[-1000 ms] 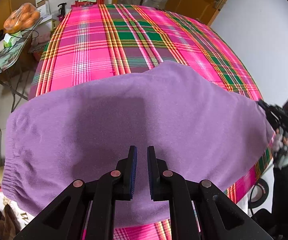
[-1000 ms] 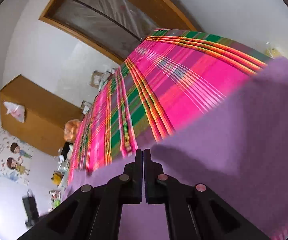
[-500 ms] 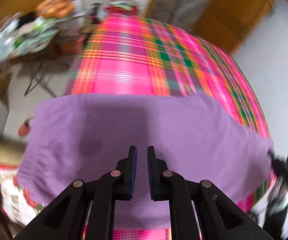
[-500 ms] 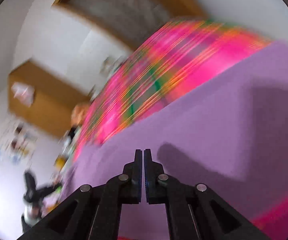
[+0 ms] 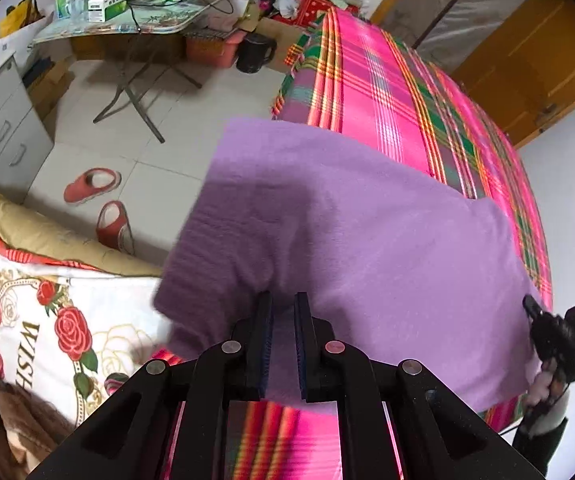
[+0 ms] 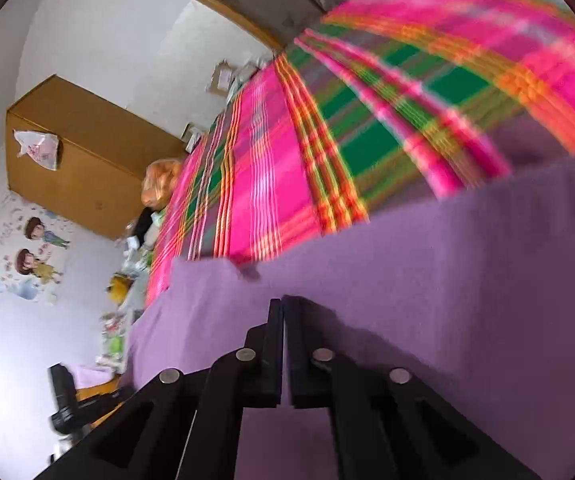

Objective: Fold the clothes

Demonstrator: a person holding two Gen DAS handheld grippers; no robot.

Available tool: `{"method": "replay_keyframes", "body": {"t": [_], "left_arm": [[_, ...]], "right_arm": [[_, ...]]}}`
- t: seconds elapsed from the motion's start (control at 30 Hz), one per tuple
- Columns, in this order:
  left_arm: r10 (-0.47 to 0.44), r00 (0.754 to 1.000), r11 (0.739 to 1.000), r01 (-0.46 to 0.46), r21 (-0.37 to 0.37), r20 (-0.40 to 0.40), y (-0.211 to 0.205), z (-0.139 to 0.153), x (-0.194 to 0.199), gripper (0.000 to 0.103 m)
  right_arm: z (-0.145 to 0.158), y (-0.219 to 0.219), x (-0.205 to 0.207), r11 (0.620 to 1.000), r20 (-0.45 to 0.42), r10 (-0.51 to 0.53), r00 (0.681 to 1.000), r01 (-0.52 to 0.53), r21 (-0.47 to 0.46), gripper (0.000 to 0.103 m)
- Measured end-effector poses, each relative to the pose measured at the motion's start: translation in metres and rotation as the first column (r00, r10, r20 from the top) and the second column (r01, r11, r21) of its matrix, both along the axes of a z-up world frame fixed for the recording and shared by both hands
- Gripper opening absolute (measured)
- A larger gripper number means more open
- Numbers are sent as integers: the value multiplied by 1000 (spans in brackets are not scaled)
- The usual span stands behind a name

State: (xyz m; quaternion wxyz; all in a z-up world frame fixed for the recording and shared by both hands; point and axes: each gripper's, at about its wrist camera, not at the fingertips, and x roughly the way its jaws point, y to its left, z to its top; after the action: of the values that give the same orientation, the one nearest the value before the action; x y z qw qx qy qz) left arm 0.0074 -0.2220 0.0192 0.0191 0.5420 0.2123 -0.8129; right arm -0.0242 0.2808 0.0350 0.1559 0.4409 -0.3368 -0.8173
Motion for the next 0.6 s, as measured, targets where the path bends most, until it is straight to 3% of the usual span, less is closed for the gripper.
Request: {"method": "replay_keyframes", "body": {"t": [0.17, 0.33, 0.5, 0.6], "left_arm": [[38, 998, 998, -35, 54, -46, -15, 11, 7, 10], [-46, 995, 998, 49, 38, -91, 2, 23, -21, 11], [-112, 988, 994, 109, -33, -105, 14, 14, -57, 11], [-117, 987, 992, 110, -66, -113, 6, 2, -75, 10]], "right_arm": [[2, -58, -18, 977, 6, 203, 979, -203, -60, 5], [-7, -139, -58, 921, 75, 387, 919, -382, -73, 5], [-22, -175, -87, 902, 99, 431, 897, -423, -88, 2], [-27, -162, -115, 941, 64, 336, 940, -331, -78, 0]]}}
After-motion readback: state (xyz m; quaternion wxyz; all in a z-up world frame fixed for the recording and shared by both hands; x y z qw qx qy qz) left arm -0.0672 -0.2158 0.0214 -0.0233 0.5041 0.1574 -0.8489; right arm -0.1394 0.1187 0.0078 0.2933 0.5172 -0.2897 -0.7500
